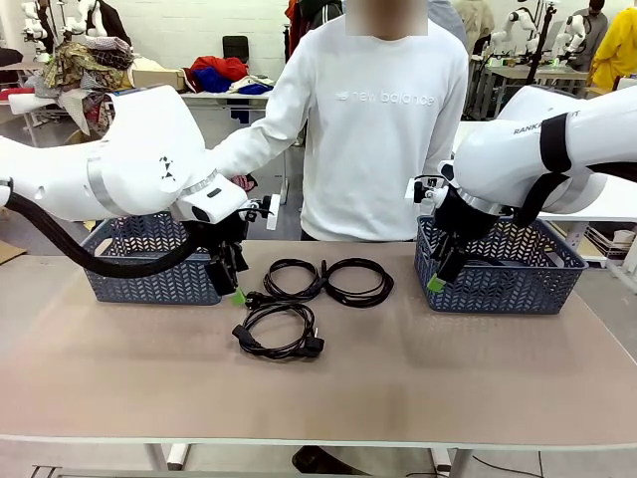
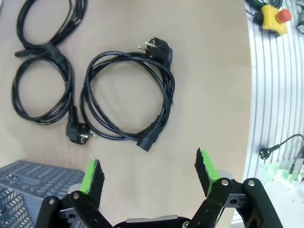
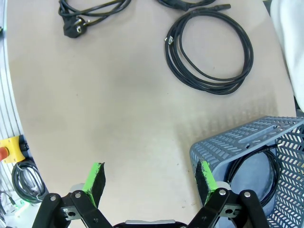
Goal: Organize the cables according to human instructions.
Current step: Pick up a bundle of cables and place it in the basket indicated by the human.
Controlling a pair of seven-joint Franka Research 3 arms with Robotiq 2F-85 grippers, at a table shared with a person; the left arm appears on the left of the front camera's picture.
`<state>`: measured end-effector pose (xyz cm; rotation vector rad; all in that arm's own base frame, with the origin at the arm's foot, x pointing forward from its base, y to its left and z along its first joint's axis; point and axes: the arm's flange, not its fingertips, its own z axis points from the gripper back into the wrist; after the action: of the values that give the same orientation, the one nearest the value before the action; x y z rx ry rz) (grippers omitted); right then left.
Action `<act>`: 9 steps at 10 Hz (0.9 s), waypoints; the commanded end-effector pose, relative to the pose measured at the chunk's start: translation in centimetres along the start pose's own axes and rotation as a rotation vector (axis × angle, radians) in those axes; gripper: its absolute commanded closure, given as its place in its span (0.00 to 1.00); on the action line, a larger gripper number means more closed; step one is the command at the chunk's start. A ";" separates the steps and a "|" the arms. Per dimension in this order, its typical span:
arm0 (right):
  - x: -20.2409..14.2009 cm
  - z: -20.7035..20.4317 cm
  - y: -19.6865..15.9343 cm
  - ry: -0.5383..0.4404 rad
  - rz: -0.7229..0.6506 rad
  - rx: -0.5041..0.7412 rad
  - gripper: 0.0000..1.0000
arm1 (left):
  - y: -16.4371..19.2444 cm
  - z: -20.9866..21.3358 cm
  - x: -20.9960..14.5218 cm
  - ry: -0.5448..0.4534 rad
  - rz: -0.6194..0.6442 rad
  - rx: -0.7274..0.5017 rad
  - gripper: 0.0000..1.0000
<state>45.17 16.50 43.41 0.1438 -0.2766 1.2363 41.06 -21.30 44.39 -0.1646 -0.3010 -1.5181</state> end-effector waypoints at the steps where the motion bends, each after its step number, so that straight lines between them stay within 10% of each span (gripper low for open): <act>1: 0.2 0.1 -0.1 0.003 0.004 -0.006 0.00 | 0.1 0.0 -0.1 0.006 0.006 0.004 0.00; 9: 0.2 0.1 -0.1 0.003 0.004 -0.006 0.00 | -0.1 -1.9 0.8 0.048 -0.083 -0.044 0.00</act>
<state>45.17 16.51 43.41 0.1438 -0.2767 1.2365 40.85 -22.16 43.46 -0.1637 -0.2743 -1.5500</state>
